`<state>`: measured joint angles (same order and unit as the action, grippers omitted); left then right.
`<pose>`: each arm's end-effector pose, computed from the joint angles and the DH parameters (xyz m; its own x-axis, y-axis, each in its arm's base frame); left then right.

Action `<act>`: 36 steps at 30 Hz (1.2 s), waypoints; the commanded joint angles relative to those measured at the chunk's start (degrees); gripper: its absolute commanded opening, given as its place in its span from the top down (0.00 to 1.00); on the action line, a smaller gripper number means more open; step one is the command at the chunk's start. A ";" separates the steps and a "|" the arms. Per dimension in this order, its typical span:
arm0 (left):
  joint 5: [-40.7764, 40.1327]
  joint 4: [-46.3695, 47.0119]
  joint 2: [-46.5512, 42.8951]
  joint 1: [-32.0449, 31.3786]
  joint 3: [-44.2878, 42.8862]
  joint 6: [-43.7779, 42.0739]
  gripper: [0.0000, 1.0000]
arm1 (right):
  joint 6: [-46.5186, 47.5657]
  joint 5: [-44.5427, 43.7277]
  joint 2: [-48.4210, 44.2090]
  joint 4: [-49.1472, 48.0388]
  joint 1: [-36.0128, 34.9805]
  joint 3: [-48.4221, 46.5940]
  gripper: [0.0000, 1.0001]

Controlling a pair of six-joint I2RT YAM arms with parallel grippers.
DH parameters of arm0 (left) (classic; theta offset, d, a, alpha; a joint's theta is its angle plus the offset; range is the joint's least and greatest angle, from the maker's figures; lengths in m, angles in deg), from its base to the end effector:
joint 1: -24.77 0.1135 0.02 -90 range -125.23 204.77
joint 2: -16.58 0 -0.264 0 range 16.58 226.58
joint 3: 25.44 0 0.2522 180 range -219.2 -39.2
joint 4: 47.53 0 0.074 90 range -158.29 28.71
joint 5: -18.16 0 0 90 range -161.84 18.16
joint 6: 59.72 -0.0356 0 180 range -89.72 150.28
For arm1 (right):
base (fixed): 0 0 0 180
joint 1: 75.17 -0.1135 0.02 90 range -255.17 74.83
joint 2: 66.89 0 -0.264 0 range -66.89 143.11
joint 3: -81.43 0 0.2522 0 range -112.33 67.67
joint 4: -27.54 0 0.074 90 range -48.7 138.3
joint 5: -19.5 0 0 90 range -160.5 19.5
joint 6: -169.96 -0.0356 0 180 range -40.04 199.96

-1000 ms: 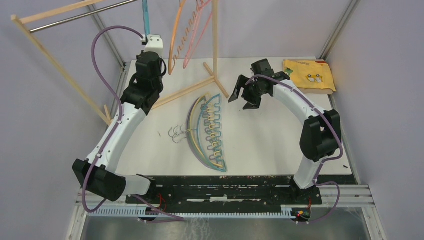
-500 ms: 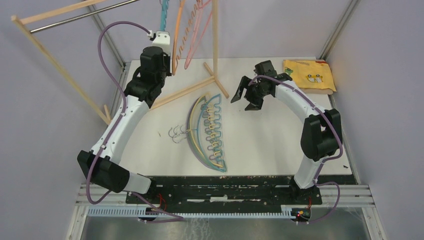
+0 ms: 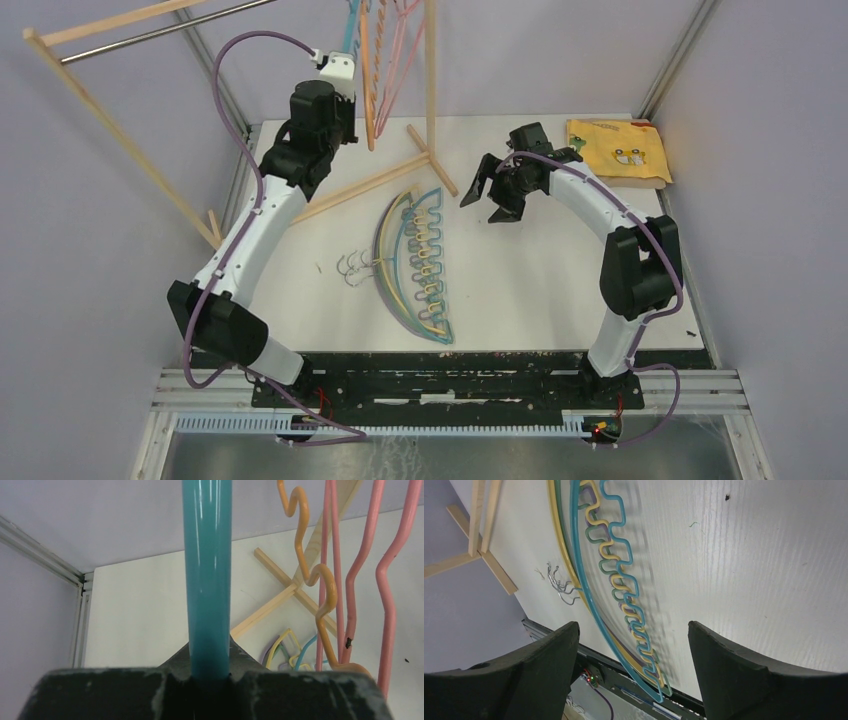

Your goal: Organize the hangers

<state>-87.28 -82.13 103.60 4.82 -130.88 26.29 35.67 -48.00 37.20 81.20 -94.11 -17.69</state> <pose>0.3318 -0.1104 0.4267 -0.2551 0.1640 -0.9529 0.1066 0.9843 0.1408 0.3656 0.1398 0.2564 -0.9191 0.3667 -0.1445 0.2144 0.7728 0.5974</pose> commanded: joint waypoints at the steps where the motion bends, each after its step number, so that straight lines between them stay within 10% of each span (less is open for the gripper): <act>1: 2.59 -0.43 -0.25 0.09 -1.93 2.89 0.88 | 0.26 0.88 -0.91 -1.24 0.39 0.46 0.10; 15: 8.12 -0.28 -7.13 0.17 3.29 3.46 0.00 | 2.67 -0.69 -1.93 1.47 0.41 -0.64 0.03; 36: 27.13 -2.22 -35.66 0.08 37.58 14.44 0.01 | 8.24 -6.07 3.67 7.00 -18.29 -12.29 0.08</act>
<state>-63.76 -84.32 71.84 4.82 -97.00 36.47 43.14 -52.80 37.66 87.93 -109.17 -25.87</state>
